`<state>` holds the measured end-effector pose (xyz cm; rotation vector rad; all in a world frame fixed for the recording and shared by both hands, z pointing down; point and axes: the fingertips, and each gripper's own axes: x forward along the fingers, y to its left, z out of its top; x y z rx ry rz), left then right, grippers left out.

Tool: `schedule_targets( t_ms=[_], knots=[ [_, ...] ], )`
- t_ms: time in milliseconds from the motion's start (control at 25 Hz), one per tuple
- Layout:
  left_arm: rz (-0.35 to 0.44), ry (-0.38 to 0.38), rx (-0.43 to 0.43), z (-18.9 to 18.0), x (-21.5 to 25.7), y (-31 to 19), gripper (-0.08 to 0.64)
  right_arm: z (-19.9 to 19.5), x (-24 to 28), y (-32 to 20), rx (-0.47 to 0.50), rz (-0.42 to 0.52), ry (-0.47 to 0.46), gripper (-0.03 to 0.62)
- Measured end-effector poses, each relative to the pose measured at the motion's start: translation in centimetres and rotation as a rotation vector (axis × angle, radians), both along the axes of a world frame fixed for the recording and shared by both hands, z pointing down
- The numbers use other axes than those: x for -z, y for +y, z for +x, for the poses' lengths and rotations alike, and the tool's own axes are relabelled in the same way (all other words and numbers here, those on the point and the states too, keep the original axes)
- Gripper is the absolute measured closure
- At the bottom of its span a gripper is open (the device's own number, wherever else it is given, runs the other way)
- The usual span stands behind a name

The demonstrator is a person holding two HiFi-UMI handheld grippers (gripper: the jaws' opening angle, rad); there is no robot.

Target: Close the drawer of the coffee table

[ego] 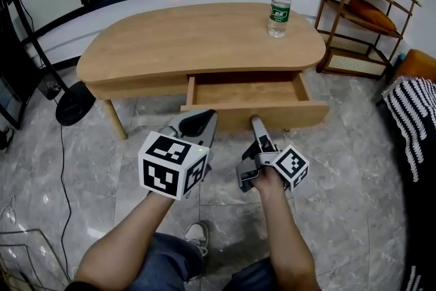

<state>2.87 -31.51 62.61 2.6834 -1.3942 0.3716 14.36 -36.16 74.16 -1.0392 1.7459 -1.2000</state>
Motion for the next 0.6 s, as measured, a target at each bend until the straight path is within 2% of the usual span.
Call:
schedule_targets(
  t_ms=[240, 440, 600],
  knots=[
    [0.0, 0.012, -0.007, 0.3, -0.2, -1.4, 0.558, -0.1, -0.3, -1.4, -0.005, -0.031, 0.013, 0.252],
    [-0.011, 0.003, -0.025, 0.8, -1.2, -2.7, 0.558, -0.2, 0.1, -3.2, -0.006, 0.005, 0.007, 0.252],
    [-0.023, 0.015, -0.016, 0.7, -2.0, -4.3, 0.558, -0.1, 0.0, -4.9, -0.016, 0.0, 0.007, 0.252]
  ],
)
